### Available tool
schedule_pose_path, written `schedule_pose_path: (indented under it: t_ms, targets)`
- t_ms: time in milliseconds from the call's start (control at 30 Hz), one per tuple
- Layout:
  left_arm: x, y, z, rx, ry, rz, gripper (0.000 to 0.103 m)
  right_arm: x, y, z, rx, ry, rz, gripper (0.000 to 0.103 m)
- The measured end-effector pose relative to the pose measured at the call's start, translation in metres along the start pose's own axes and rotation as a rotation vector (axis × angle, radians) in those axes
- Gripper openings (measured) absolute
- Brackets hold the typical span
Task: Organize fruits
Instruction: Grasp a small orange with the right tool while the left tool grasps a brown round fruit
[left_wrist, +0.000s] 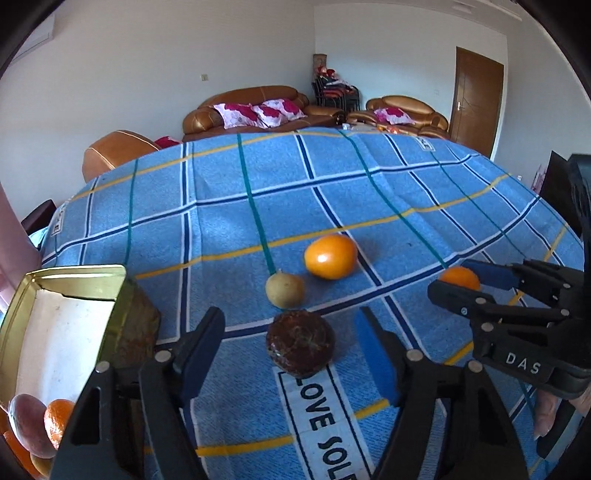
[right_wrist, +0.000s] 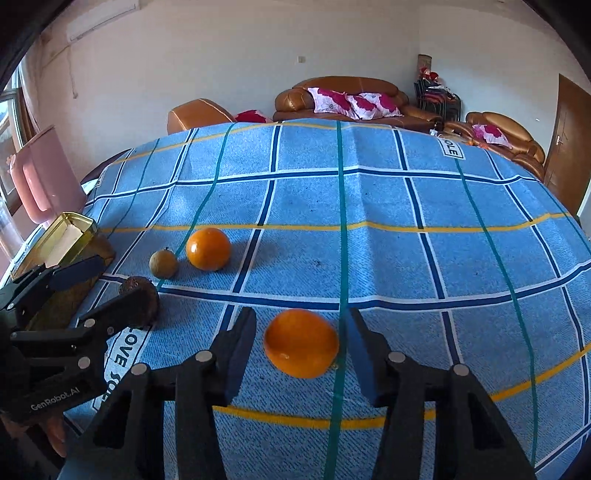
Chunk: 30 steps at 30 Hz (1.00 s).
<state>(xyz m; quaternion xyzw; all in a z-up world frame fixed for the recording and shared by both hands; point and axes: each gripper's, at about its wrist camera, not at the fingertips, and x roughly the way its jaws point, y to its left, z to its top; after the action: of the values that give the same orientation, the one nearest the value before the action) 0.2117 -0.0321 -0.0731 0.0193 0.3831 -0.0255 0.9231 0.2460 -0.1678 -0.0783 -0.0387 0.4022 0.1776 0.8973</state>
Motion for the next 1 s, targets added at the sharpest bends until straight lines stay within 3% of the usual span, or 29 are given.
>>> schedule_pose_path:
  t_ms: [233, 533, 1000]
  targets:
    - [0.017, 0.008, -0.001, -0.038, 0.097, -0.070, 0.042, 0.007, 0.003, -0.002, -0.019, 0.045, 0.014, 0.043]
    - [0.014, 0.012, -0.003, -0.047, 0.084, -0.098, 0.041, 0.006, 0.002, -0.001, -0.015, 0.040, 0.023, 0.043]
    - [-0.011, 0.006, -0.002, -0.006, -0.040, -0.087, 0.041, -0.013, 0.010, -0.002, -0.059, -0.055, 0.066, 0.043]
